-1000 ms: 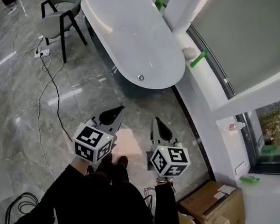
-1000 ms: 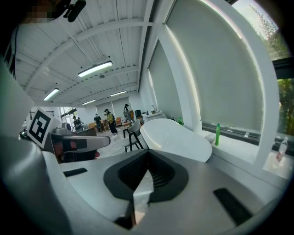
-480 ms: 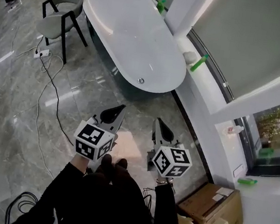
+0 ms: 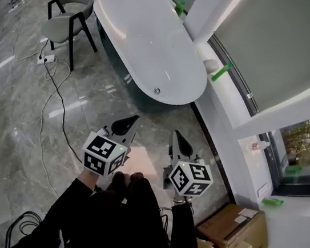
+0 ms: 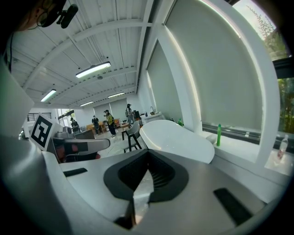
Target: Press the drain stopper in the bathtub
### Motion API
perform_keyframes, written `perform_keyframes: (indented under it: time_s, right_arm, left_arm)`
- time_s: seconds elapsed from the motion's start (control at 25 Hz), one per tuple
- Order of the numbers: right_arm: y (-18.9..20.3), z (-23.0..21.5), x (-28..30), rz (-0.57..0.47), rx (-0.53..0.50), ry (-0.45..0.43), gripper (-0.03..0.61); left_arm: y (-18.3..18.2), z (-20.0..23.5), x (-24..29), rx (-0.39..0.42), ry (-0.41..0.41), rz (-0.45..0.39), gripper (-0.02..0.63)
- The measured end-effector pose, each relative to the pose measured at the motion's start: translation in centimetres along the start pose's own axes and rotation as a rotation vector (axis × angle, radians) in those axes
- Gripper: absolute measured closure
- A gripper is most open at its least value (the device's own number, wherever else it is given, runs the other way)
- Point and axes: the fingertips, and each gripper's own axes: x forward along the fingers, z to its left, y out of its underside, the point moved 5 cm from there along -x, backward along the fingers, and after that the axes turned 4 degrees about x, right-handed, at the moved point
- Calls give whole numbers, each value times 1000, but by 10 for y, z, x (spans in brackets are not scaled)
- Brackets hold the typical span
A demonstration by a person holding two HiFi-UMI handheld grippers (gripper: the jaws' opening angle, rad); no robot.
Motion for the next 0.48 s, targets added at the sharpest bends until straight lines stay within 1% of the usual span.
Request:
perform_keyframes:
  time_s: [0.24,0.48]
  right_arm:
    - [-3,-8,10,5,10,6,577]
    - [-12,-21,28,5,7,-4,577]
  left_arm:
    - [0,5,12,1,2,13,607]
    - [-3,13,34,10,-1,25,607]
